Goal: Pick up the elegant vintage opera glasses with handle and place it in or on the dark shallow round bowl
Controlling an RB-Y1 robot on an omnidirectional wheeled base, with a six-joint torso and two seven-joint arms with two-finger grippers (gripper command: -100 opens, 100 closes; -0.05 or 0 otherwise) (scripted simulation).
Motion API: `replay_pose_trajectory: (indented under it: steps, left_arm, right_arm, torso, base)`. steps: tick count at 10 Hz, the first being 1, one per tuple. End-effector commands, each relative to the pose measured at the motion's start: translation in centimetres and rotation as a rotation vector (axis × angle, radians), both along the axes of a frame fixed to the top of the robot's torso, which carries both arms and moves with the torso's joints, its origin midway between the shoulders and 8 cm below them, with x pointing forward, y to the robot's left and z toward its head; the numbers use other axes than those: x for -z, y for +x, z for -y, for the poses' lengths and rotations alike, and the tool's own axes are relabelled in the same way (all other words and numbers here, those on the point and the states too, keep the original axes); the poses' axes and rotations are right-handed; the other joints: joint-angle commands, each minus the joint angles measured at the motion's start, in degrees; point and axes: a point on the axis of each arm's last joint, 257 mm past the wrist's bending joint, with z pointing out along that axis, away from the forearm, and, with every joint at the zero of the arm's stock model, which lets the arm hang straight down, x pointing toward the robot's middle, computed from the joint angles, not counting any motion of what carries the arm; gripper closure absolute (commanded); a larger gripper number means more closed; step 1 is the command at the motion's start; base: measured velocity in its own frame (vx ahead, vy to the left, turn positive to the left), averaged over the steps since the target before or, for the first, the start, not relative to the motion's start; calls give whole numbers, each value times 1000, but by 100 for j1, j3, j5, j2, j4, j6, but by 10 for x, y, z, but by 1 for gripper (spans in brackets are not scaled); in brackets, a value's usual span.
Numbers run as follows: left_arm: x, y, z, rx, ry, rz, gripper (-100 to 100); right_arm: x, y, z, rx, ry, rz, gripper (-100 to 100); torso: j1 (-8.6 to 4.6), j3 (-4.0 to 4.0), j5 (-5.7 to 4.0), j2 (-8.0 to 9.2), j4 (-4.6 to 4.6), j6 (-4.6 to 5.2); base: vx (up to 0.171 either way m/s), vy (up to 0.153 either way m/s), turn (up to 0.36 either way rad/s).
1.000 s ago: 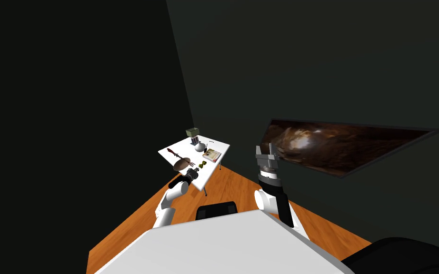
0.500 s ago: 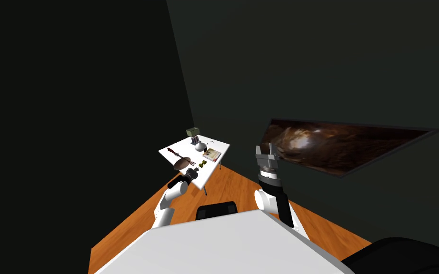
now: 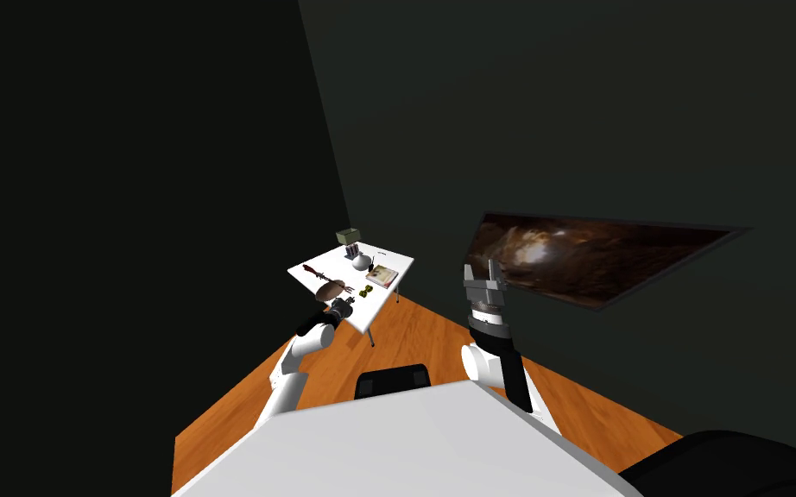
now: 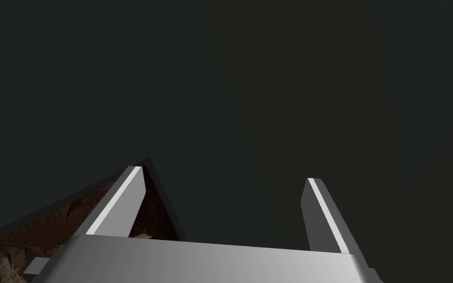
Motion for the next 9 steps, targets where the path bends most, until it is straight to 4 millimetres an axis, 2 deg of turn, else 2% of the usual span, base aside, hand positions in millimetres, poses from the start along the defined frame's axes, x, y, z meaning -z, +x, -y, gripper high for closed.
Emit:
replay_pose_trajectory:
  steps: [1, 4, 5, 6, 7, 9]
  left_arm:
    - [-21, 8, -8, 2, 29, 45, 100]
    - [-64, 25, -10, 0, 54, 132, 100]
    - [-70, 28, -10, -1, 55, 144, 100]
    - [-88, 36, -9, -10, 48, 177, 100]
    - [-95, 40, -9, -22, 32, 181, 100]
    - [-92, 45, -12, -42, -1, 150, 100]
  right_arm:
    - [0, 0, 0, 0, 0, 0, 0]
    - [0, 0, 0, 0, 0, 0, 0]
    - [0, 0, 0, 0, 0, 0, 0]
    - [0, 0, 0, 0, 0, 0, 0]
    - [0, 0, 0, 0, 0, 0, 0]
    - [0, 0, 0, 0, 0, 0, 0]
  torso:
    - [0, 0, 0, 0, 0, 0]
    - [5, 12, 1, 18, 7, 3]
    - [18, 11, 2, 16, 7, 0]
    - [18, 5, 4, 6, 3, -2]
    - [25, 3, 4, 1, 5, 0]
    - [65, -18, 14, -35, -5, -5]
  base:
    - [-170, -1, -41]
    - [-172, 39, -48]
    - [-127, 57, -47]
    - [-124, 77, -58]
    - [-72, 137, -95]
    - [-3, 174, -62]
